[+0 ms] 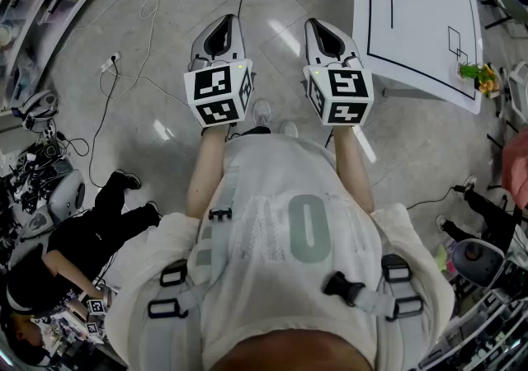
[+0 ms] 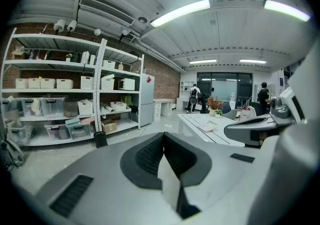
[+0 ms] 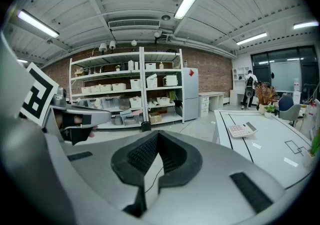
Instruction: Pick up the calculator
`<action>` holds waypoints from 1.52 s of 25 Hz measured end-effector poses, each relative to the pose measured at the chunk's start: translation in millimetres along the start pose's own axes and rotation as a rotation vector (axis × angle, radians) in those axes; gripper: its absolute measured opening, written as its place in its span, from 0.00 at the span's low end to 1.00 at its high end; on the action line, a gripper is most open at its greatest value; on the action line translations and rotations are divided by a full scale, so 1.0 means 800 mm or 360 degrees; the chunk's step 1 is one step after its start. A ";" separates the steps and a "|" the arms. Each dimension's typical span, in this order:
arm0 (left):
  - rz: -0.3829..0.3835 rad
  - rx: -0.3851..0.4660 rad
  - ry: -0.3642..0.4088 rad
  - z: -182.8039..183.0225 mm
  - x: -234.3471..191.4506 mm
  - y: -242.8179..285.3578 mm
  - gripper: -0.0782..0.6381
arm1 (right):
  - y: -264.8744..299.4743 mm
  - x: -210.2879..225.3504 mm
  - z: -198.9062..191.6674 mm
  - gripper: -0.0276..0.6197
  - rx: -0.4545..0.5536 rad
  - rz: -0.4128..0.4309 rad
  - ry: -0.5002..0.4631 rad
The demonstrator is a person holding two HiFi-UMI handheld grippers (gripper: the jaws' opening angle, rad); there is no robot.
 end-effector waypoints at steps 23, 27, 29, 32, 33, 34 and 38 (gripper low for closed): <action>-0.0124 0.0065 -0.0081 -0.005 -0.121 0.030 0.14 | 0.061 -0.060 0.007 0.05 0.0010 -0.0066 0.0005; -0.0114 0.0110 -0.0101 -0.005 -0.125 0.053 0.14 | 0.087 -0.051 0.002 0.05 0.0027 -0.0091 -0.0042; -0.0127 0.0127 -0.0092 -0.010 -0.126 0.069 0.14 | 0.111 -0.046 -0.005 0.05 0.0048 -0.0088 -0.0045; -0.0114 0.0120 -0.0082 -0.017 -0.141 0.104 0.14 | 0.158 -0.041 -0.006 0.05 0.0051 -0.0046 -0.0015; -0.0101 0.0101 -0.0091 -0.019 -0.148 0.113 0.14 | 0.172 -0.042 -0.005 0.05 0.0043 -0.0029 -0.0011; -0.0090 0.0081 -0.0103 -0.020 -0.155 0.123 0.14 | 0.184 -0.042 -0.002 0.05 0.0037 -0.0011 -0.0011; -0.0060 0.0061 -0.0113 0.000 -0.177 0.175 0.14 | 0.243 -0.026 0.027 0.05 0.0035 0.0048 -0.0032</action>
Point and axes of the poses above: the fingertips, and each gripper's own axes: y forward along the fingers, x to its right, z out of its top, the point moved 9 cm from there along -y, backward along the fingers, and after that the axes turned 11 degrees about -z, right-handed, at the moved point
